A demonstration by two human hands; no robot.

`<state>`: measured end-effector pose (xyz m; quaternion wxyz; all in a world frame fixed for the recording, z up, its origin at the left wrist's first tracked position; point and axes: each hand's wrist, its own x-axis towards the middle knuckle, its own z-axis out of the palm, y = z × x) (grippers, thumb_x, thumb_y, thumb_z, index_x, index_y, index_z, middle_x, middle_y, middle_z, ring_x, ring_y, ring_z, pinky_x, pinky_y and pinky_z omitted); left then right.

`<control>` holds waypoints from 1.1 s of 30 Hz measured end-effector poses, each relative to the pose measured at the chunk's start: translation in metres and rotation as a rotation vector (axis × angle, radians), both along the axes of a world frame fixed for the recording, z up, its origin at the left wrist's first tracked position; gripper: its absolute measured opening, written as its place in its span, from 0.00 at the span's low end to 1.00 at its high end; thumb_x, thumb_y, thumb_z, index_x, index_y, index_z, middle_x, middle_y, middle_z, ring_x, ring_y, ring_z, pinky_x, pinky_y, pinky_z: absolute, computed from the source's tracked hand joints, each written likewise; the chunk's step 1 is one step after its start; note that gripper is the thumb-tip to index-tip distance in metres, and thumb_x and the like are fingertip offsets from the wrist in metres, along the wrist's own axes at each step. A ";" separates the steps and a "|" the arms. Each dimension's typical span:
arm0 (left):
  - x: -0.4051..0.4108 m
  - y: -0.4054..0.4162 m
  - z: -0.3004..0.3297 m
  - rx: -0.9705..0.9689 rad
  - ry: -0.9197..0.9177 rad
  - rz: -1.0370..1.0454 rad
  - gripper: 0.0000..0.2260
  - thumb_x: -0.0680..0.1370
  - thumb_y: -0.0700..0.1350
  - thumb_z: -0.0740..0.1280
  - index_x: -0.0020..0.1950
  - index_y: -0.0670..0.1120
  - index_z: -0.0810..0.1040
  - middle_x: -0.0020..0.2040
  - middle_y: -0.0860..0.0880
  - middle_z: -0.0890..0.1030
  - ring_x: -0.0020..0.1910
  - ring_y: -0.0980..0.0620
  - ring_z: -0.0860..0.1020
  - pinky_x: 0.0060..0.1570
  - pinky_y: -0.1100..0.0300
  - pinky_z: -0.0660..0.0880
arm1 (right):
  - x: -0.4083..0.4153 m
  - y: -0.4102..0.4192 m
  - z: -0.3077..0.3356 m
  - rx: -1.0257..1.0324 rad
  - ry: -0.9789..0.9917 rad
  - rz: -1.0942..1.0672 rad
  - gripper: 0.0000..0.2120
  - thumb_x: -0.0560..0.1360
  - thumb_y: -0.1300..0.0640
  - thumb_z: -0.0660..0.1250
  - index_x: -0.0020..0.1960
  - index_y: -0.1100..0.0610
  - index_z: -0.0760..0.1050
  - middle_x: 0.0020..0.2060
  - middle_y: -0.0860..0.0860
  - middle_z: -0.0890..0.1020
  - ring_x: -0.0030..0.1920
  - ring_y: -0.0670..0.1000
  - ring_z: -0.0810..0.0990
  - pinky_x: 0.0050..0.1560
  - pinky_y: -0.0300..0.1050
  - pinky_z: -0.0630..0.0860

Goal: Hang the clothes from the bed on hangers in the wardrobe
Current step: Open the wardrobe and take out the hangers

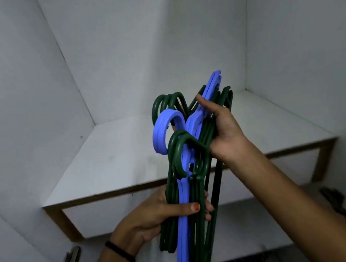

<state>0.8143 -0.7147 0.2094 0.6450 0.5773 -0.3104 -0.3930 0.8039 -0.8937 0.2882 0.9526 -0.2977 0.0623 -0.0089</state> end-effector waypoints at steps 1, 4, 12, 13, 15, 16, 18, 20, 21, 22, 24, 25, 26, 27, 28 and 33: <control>-0.009 0.005 -0.007 0.028 -0.006 -0.031 0.10 0.71 0.36 0.71 0.51 0.41 0.82 0.49 0.39 0.83 0.47 0.43 0.82 0.52 0.53 0.77 | -0.014 0.004 -0.007 -0.005 0.033 -0.031 0.13 0.73 0.51 0.71 0.42 0.62 0.79 0.50 0.57 0.81 0.47 0.59 0.82 0.51 0.53 0.79; -0.037 0.018 -0.035 0.109 0.007 -0.108 0.09 0.73 0.33 0.70 0.50 0.42 0.83 0.50 0.39 0.83 0.49 0.43 0.81 0.54 0.52 0.77 | -0.051 0.010 -0.035 -0.031 0.156 -0.099 0.11 0.74 0.52 0.71 0.46 0.61 0.77 0.49 0.57 0.82 0.48 0.58 0.82 0.56 0.53 0.77; -0.097 0.030 -0.104 0.296 0.124 -0.270 0.12 0.69 0.38 0.74 0.51 0.38 0.81 0.50 0.38 0.83 0.48 0.42 0.82 0.53 0.52 0.77 | -0.137 0.007 -0.125 0.004 0.484 -0.298 0.06 0.75 0.58 0.69 0.43 0.61 0.76 0.43 0.58 0.81 0.46 0.57 0.80 0.55 0.54 0.77; -0.104 0.031 -0.112 0.325 0.133 -0.281 0.15 0.68 0.40 0.76 0.51 0.38 0.80 0.49 0.38 0.83 0.47 0.42 0.82 0.52 0.52 0.77 | -0.148 0.007 -0.139 0.017 0.525 -0.315 0.05 0.75 0.59 0.68 0.46 0.60 0.76 0.46 0.58 0.81 0.47 0.57 0.80 0.54 0.53 0.78; -0.118 0.032 -0.126 0.383 0.129 -0.302 0.17 0.67 0.41 0.77 0.52 0.37 0.78 0.48 0.37 0.83 0.46 0.42 0.82 0.51 0.52 0.78 | -0.172 0.008 -0.167 0.065 0.594 -0.350 0.06 0.75 0.59 0.67 0.52 0.59 0.74 0.51 0.58 0.79 0.51 0.58 0.79 0.53 0.54 0.77; -0.126 0.032 -0.133 0.411 0.117 -0.325 0.16 0.68 0.40 0.76 0.52 0.36 0.78 0.48 0.36 0.83 0.46 0.43 0.82 0.51 0.52 0.78 | -0.186 0.009 -0.180 0.091 0.623 -0.377 0.05 0.76 0.60 0.66 0.51 0.59 0.74 0.51 0.58 0.79 0.50 0.58 0.79 0.53 0.54 0.77; -0.145 0.032 -0.145 0.477 0.105 -0.396 0.12 0.68 0.37 0.76 0.49 0.36 0.81 0.47 0.35 0.82 0.45 0.44 0.82 0.50 0.54 0.78 | -0.220 0.012 -0.204 0.141 0.665 -0.417 0.03 0.76 0.60 0.64 0.46 0.60 0.74 0.45 0.59 0.79 0.46 0.58 0.79 0.52 0.53 0.77; -0.168 0.032 -0.155 0.534 0.114 -0.472 0.08 0.67 0.39 0.76 0.45 0.40 0.84 0.47 0.36 0.83 0.46 0.45 0.83 0.48 0.56 0.78 | -0.260 0.019 -0.221 0.200 0.683 -0.454 0.07 0.78 0.61 0.61 0.44 0.63 0.75 0.39 0.60 0.81 0.43 0.58 0.79 0.48 0.52 0.76; -0.182 0.031 -0.159 0.553 0.111 -0.523 0.07 0.68 0.40 0.75 0.44 0.42 0.84 0.47 0.36 0.83 0.46 0.45 0.83 0.48 0.56 0.78 | -0.282 0.022 -0.227 0.237 0.687 -0.487 0.09 0.78 0.62 0.60 0.43 0.64 0.75 0.38 0.60 0.81 0.42 0.58 0.78 0.47 0.52 0.75; -0.197 0.028 -0.164 0.565 0.103 -0.576 0.06 0.68 0.40 0.75 0.44 0.42 0.84 0.46 0.37 0.83 0.46 0.46 0.83 0.48 0.57 0.78 | -0.306 0.025 -0.231 0.278 0.684 -0.524 0.10 0.78 0.62 0.59 0.42 0.65 0.75 0.38 0.60 0.80 0.41 0.58 0.77 0.47 0.52 0.74; -0.230 0.024 -0.171 0.585 0.093 -0.649 0.06 0.69 0.38 0.74 0.45 0.42 0.83 0.45 0.38 0.84 0.45 0.46 0.82 0.49 0.56 0.78 | -0.354 0.031 -0.237 0.342 0.683 -0.597 0.11 0.78 0.63 0.57 0.41 0.65 0.74 0.40 0.60 0.79 0.41 0.58 0.77 0.50 0.53 0.73; -0.252 0.022 -0.175 0.591 0.088 -0.682 0.06 0.70 0.37 0.74 0.46 0.41 0.83 0.45 0.38 0.84 0.45 0.46 0.82 0.49 0.55 0.78 | -0.383 0.034 -0.240 0.363 0.679 -0.635 0.12 0.78 0.63 0.57 0.40 0.66 0.74 0.38 0.60 0.80 0.39 0.58 0.78 0.49 0.53 0.73; -0.275 0.020 -0.177 0.595 0.086 -0.712 0.07 0.71 0.36 0.73 0.48 0.41 0.82 0.45 0.38 0.84 0.44 0.46 0.82 0.48 0.55 0.78 | -0.412 0.037 -0.243 0.366 0.678 -0.673 0.14 0.79 0.63 0.56 0.39 0.66 0.75 0.36 0.60 0.81 0.37 0.58 0.80 0.48 0.52 0.74; -0.300 0.017 -0.178 0.590 0.084 -0.750 0.08 0.71 0.35 0.73 0.49 0.41 0.81 0.45 0.38 0.83 0.44 0.46 0.82 0.48 0.54 0.78 | -0.444 0.039 -0.244 0.363 0.683 -0.715 0.15 0.79 0.63 0.56 0.38 0.67 0.75 0.34 0.60 0.81 0.33 0.58 0.81 0.46 0.52 0.74; -0.327 0.015 -0.178 0.583 0.084 -0.799 0.09 0.70 0.35 0.74 0.49 0.42 0.81 0.46 0.38 0.83 0.44 0.45 0.82 0.48 0.54 0.78 | -0.478 0.043 -0.243 0.366 0.692 -0.760 0.15 0.79 0.62 0.57 0.37 0.66 0.75 0.34 0.60 0.81 0.32 0.57 0.81 0.44 0.52 0.75; -0.472 -0.008 -0.167 0.537 -0.054 -1.070 0.12 0.68 0.32 0.75 0.47 0.45 0.81 0.43 0.45 0.84 0.42 0.51 0.81 0.45 0.58 0.77 | -0.660 0.076 -0.226 0.465 0.624 -1.073 0.13 0.78 0.62 0.58 0.39 0.66 0.76 0.34 0.61 0.81 0.39 0.59 0.79 0.44 0.51 0.78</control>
